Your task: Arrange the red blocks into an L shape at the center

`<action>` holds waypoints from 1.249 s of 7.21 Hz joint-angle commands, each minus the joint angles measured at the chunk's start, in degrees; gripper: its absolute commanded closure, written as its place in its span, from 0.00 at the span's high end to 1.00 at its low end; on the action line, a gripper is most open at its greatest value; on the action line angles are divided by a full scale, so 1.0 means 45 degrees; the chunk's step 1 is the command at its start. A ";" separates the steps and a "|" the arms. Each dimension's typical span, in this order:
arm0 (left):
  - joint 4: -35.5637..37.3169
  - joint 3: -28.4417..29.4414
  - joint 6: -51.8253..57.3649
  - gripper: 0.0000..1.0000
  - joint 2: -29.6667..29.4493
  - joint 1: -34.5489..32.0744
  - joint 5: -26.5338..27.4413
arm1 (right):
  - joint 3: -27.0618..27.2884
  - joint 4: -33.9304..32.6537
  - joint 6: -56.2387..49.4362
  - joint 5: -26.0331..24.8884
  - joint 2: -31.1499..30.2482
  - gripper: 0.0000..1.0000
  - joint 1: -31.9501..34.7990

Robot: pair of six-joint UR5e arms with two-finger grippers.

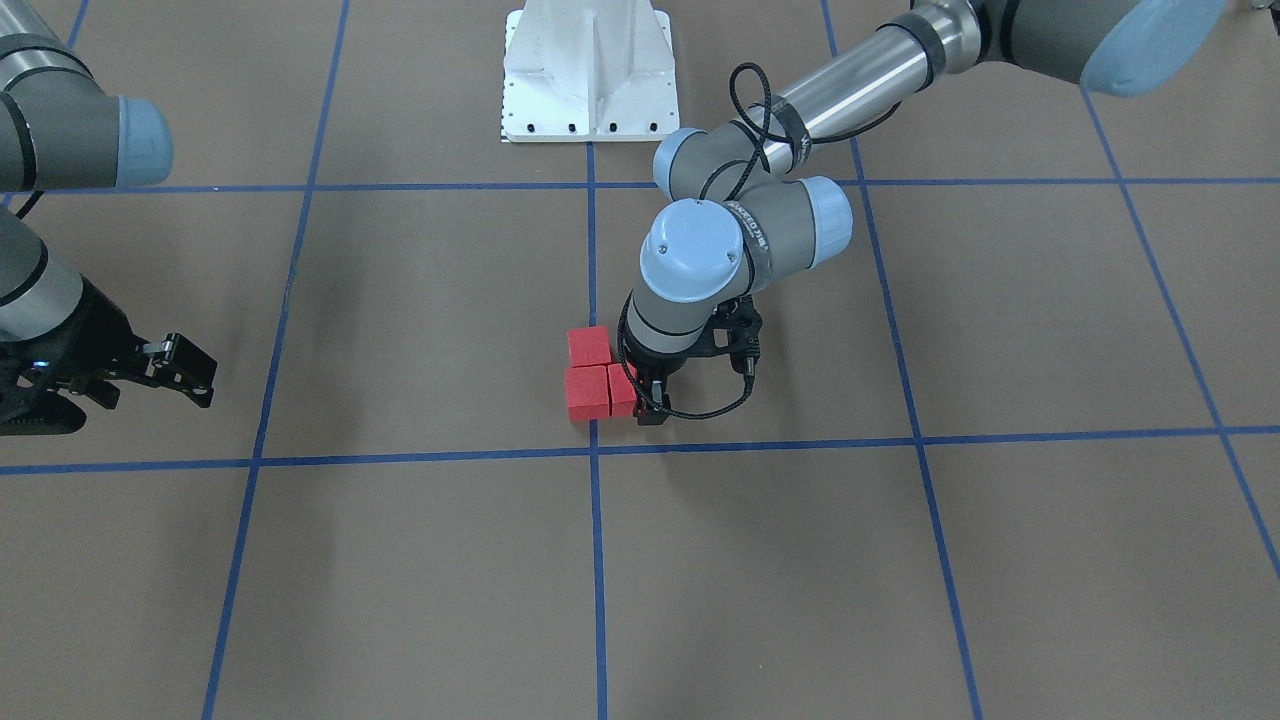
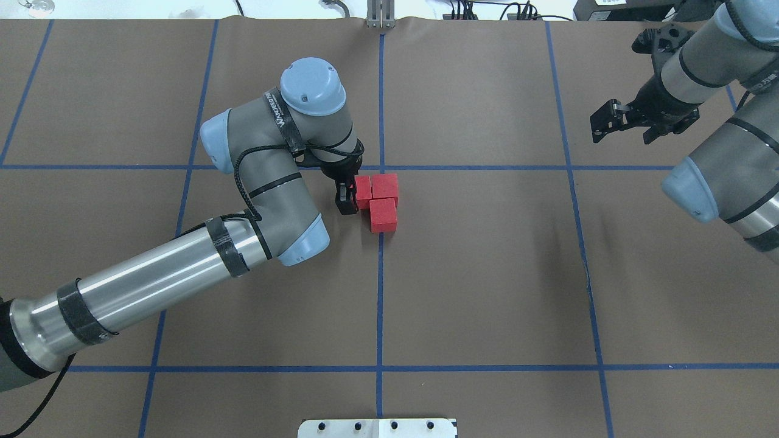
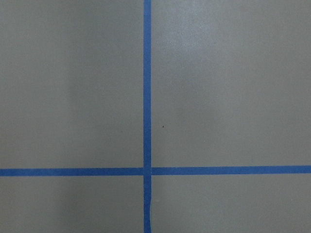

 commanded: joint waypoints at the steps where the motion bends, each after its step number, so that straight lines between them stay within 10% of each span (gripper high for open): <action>1: 0.0011 -0.0015 0.0016 1.00 -0.0011 0.0014 -0.0003 | -0.0006 0.0000 0.0000 -0.0013 0.0018 1.00 0.0000; 5: 0.0186 -0.1395 0.1236 1.00 0.0377 -0.0725 -0.1206 | -0.0006 0.0000 0.0000 -0.0013 0.0037 1.00 0.0000; 9: 0.0206 -0.8670 0.7628 1.00 0.7098 -0.1546 -0.1272 | 0.0013 -0.0019 -0.0195 0.0201 -0.0080 1.00 0.0816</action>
